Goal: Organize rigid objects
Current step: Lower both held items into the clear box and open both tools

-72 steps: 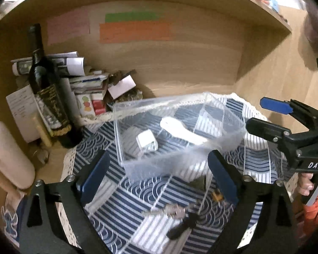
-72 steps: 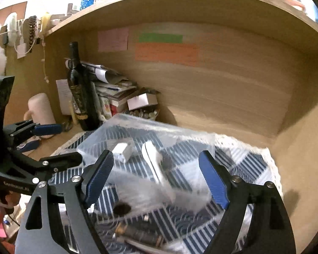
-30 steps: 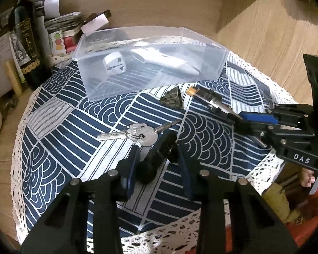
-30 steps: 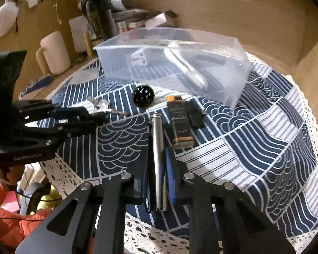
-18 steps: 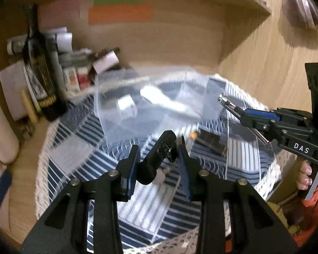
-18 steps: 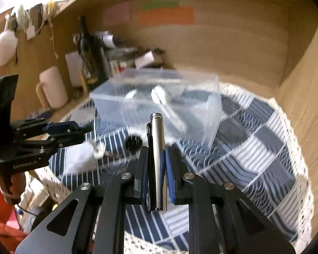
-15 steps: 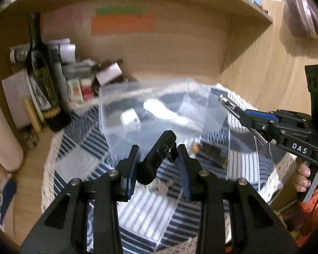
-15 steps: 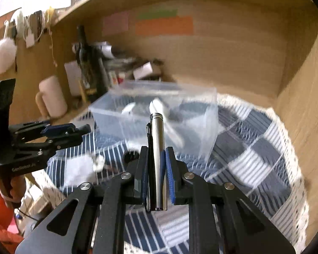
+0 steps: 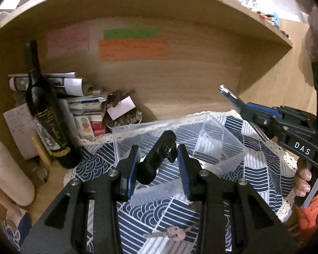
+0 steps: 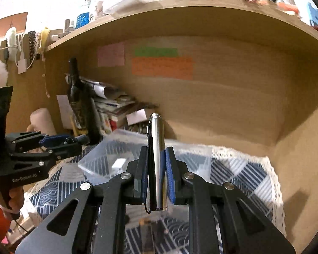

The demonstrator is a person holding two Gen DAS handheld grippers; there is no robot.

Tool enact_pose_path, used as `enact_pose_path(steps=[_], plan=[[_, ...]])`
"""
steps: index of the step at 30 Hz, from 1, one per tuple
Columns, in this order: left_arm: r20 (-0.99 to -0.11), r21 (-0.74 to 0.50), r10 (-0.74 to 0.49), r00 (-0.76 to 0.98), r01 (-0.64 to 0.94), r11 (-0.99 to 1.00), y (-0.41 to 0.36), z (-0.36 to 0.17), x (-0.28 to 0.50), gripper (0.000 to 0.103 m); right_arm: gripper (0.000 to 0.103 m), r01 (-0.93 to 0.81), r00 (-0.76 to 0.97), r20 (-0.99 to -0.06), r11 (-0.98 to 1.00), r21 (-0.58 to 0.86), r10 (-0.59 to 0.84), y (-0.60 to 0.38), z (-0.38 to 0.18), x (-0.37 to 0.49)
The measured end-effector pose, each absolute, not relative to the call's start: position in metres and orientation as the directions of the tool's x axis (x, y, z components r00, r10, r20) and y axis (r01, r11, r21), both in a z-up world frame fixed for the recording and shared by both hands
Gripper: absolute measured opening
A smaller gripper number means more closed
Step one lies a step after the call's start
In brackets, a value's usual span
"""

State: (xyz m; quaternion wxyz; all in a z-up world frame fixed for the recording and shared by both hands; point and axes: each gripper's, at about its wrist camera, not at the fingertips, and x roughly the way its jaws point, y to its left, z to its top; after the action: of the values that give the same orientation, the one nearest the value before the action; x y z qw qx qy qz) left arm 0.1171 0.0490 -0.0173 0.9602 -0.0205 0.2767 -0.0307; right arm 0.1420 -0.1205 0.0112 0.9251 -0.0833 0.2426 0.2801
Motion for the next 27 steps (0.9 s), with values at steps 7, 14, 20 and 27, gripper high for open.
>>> enact_pose_path(steps=[7, 14, 20, 27], plan=[[-0.624, -0.056, -0.096, 0.775, 0.078, 0.995, 0.052, -0.045, 0.161, 0.035, 0.014, -0.577, 0.688, -0.555, 0.817, -0.027, 0.467, -0.098, -0.007, 0.172], [-0.7, -0.055, -0.113, 0.705, 0.104, 0.993, 0.049, -0.076, 0.189, 0.035, 0.014, -0.571, 0.63, -0.664, 0.82, -0.044, 0.403, -0.089, -0.047, 0.202], [-0.736, -0.063, -0.131, 0.664, 0.126, 0.99, 0.044, -0.09, 0.204, 0.035, 0.014, -0.562, 0.581, -0.739, 0.825, -0.062, 0.341, -0.087, -0.072, 0.222], [-0.746, -0.057, -0.121, 0.655, 0.119, 0.991, 0.042, -0.091, 0.208, 0.036, 0.014, -0.564, 0.532, -0.785, 0.824, -0.047, 0.319, -0.086, -0.088, 0.23]])
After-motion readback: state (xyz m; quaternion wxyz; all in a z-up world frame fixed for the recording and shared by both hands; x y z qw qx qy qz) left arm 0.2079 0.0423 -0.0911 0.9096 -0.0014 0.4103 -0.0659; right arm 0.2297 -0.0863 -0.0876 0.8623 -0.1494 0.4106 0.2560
